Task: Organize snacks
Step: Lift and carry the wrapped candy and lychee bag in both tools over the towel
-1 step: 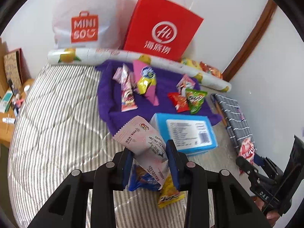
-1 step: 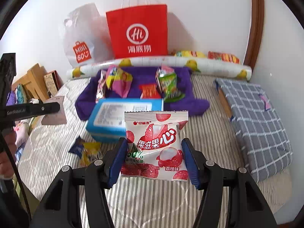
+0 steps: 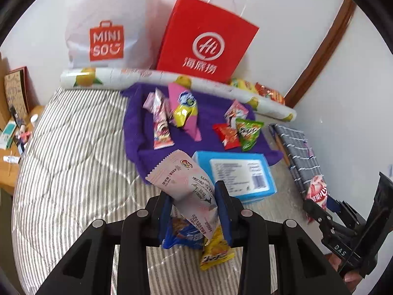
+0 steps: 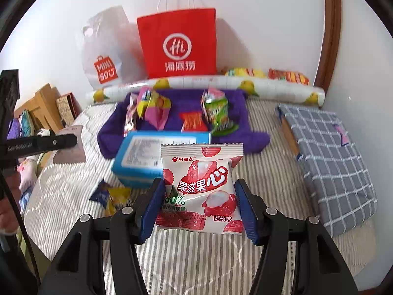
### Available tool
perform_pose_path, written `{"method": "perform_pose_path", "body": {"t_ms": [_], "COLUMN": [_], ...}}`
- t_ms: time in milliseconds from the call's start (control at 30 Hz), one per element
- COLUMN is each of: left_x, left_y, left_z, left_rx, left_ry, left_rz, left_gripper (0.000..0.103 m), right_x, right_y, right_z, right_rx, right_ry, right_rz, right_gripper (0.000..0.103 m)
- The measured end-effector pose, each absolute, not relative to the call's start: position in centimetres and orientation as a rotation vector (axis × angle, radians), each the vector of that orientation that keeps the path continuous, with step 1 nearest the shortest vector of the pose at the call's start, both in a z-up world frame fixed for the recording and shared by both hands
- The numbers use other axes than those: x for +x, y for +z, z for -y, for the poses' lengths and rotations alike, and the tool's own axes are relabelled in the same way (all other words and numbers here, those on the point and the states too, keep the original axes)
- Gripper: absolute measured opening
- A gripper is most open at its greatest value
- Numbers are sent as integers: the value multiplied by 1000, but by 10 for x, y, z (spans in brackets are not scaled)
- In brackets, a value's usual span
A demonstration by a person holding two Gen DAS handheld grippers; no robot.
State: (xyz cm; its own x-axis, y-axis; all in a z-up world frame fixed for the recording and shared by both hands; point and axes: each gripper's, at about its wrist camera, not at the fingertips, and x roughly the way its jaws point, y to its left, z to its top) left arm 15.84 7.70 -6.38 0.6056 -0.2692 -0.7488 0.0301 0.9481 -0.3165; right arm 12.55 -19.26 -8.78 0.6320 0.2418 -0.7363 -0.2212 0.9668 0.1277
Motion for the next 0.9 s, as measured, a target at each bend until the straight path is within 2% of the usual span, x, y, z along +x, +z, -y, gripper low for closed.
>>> {"method": "perform_pose_path", "body": {"t_ms": [333, 900], "left_x": [163, 191], "left_y": [-34, -15], "left_z": [-65, -65], "left_rx": [-253, -254], "left_ry": [-190, -176], "left_rz": [-854, -831], "left_gripper": [33, 33], "right_x": [146, 192], "right_y": [-59, -40], "right_z": [196, 199], "right_rx": [46, 88], "right_ry": [281, 314], "right_rz": [-806, -795], "right_gripper": [58, 58]}}
